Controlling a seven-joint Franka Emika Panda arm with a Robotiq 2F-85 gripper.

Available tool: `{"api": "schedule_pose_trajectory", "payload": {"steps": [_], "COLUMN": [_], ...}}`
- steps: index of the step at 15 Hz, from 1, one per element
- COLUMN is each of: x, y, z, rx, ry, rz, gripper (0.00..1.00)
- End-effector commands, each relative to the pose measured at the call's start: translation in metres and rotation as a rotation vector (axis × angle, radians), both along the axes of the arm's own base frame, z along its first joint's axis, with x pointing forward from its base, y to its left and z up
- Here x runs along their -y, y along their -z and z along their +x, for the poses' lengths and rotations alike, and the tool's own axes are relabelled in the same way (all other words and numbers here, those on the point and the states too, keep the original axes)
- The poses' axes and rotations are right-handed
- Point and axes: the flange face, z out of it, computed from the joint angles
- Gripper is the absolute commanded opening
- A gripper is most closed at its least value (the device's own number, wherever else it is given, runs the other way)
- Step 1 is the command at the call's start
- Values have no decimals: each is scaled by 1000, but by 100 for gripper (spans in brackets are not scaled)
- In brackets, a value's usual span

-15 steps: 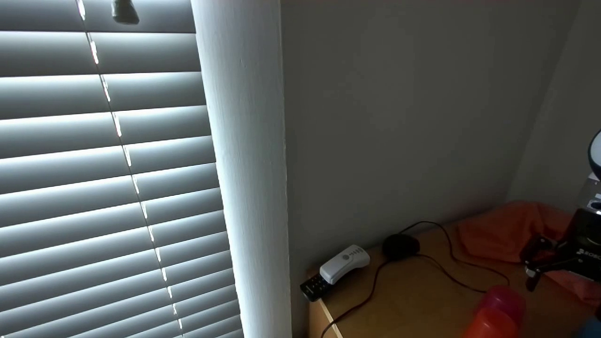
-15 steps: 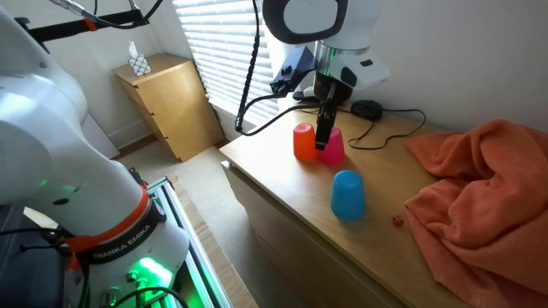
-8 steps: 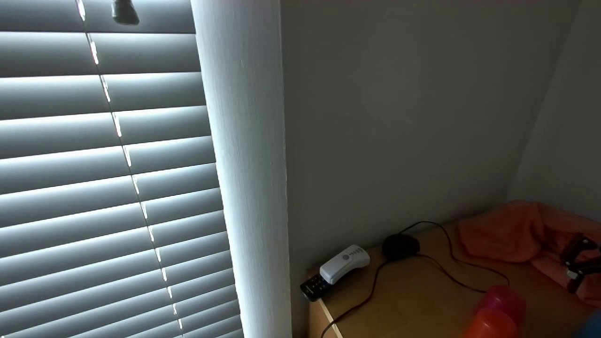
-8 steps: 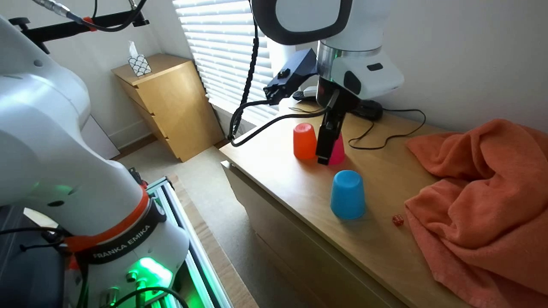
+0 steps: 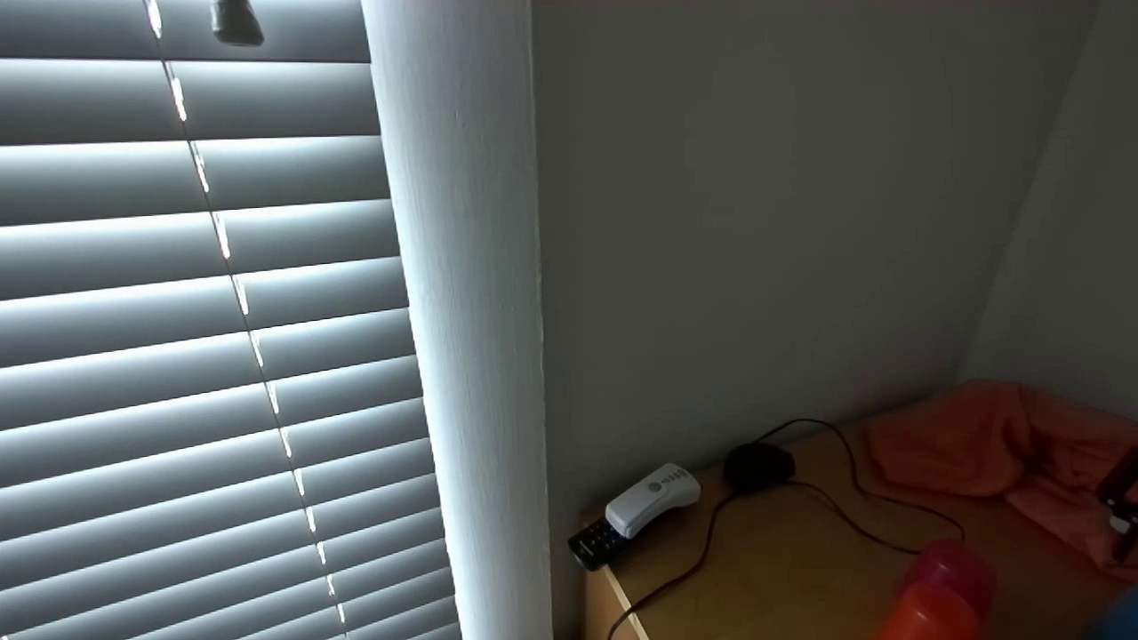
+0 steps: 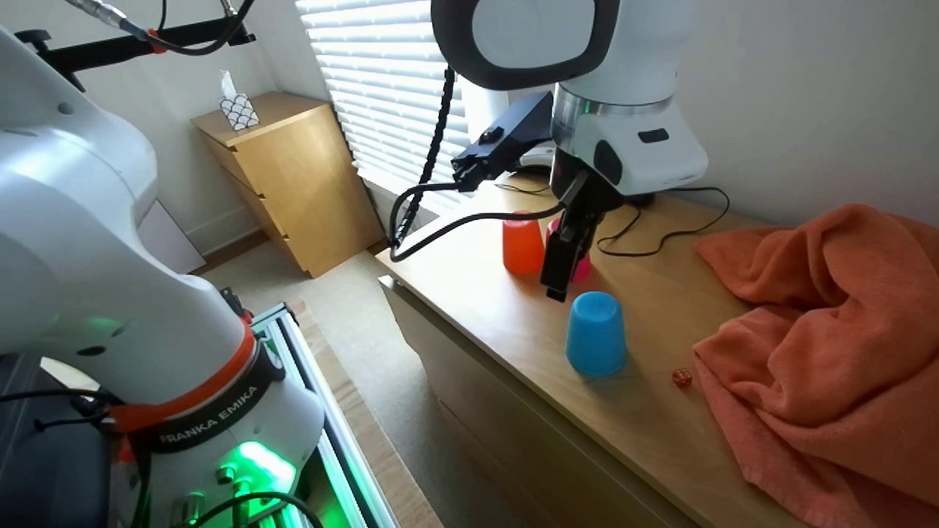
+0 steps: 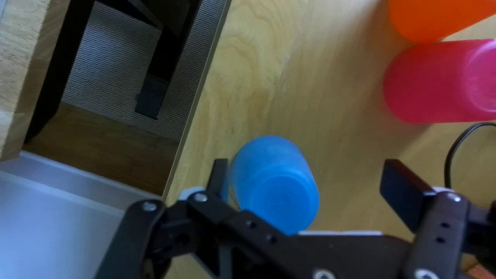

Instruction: Move the cups forward then stack them

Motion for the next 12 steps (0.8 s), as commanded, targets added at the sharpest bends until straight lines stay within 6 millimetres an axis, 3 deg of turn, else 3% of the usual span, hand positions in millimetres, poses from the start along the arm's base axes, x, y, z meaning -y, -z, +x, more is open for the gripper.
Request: {"api": "schedule_pose_trajectory", "payload": {"steps": [1, 12], "x": [9, 18], "y": [10, 48], "z": [4, 9], "rx": [-27, -17], "ry": [-29, -331], "rz": [-16, -89], "gripper": [100, 100]}}
